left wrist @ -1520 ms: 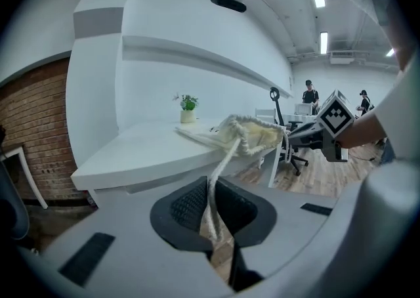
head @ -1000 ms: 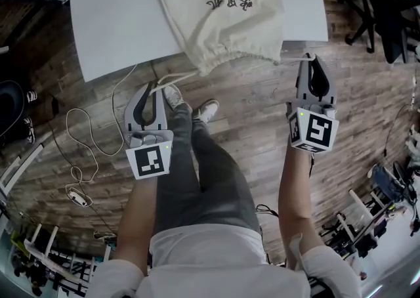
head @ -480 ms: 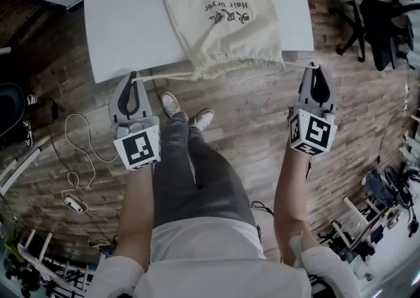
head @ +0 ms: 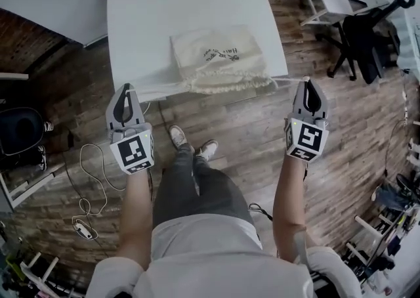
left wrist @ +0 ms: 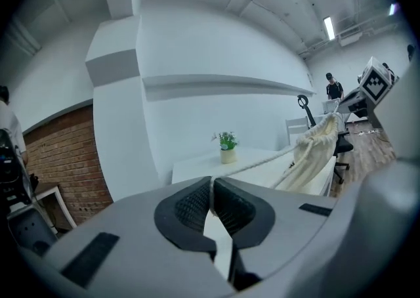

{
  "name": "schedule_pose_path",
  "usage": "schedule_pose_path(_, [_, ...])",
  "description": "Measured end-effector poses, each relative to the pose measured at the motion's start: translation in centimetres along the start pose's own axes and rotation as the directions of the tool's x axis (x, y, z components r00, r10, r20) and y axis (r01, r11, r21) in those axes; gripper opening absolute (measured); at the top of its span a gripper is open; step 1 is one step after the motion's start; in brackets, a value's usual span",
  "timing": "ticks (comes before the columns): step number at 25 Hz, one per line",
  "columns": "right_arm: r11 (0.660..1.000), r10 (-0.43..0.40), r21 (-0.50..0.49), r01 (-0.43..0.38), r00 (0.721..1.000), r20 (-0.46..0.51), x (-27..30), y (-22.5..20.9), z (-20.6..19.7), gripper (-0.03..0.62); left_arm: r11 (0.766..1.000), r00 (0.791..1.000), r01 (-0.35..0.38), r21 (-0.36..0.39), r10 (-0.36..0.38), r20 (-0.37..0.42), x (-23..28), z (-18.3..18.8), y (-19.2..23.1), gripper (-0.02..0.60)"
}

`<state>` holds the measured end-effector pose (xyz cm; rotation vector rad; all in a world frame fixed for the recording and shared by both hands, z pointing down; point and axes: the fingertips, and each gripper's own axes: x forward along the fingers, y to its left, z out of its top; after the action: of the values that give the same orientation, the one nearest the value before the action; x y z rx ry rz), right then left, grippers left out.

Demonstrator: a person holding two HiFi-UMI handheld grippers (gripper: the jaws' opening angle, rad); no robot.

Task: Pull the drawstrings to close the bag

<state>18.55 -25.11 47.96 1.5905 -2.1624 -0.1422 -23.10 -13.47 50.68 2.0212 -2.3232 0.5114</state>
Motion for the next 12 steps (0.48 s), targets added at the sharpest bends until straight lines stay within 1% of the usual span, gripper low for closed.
schedule_pose_path(4, [0.999,-0.037,0.001,0.037,0.999,0.025,-1.7,-2.0,2.9,0.040,1.000,0.999,-0.011,0.020,0.010,0.035,-0.6,3.7,1.4,0.017])
schedule_pose_path(9, [0.996,-0.087,0.005,0.087,0.995,0.057,-4.5,-4.5,6.0,0.038,0.997,0.996,-0.025,0.073,0.019,0.089,-1.6,8.3,3.3,0.017])
schedule_pose_path(12, [0.992,-0.123,0.015,0.122,0.989,0.080,-5.5,-6.3,7.2,0.037,0.996,0.990,-0.047,0.074,0.037,0.135,-1.5,11.0,4.4,0.017])
